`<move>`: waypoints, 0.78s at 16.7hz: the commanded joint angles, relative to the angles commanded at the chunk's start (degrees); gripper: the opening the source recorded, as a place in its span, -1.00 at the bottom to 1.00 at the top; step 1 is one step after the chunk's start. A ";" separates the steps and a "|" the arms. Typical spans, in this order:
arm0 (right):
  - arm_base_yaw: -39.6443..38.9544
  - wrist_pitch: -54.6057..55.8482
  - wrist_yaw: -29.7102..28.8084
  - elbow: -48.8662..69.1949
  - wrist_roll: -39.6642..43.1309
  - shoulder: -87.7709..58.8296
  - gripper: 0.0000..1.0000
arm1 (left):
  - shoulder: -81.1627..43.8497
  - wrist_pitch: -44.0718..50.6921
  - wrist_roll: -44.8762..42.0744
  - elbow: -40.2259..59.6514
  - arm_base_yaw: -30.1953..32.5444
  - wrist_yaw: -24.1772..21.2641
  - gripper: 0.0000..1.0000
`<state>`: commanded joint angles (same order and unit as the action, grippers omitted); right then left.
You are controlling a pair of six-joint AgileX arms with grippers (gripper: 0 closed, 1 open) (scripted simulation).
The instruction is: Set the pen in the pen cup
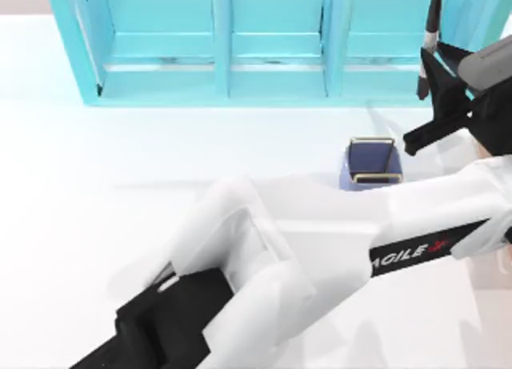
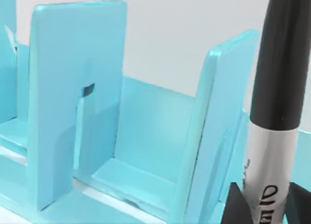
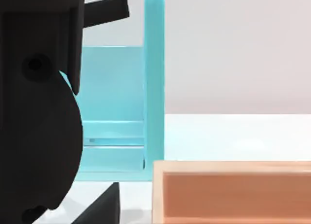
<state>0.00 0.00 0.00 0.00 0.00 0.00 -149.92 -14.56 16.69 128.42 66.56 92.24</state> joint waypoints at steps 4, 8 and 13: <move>0.00 0.00 0.00 0.00 0.00 0.00 1.00 | 4.34 8.05 0.26 -5.54 0.11 1.42 -1.00; 0.00 0.00 0.00 0.00 0.00 0.00 1.00 | 4.81 8.64 0.25 -6.10 0.16 1.71 -1.00; 0.00 0.00 0.00 0.00 0.00 0.00 1.00 | 4.81 8.64 0.25 -6.10 0.16 1.71 -0.25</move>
<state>0.00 0.00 0.00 0.00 0.00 0.00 -145.11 -5.92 16.94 122.32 66.73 93.95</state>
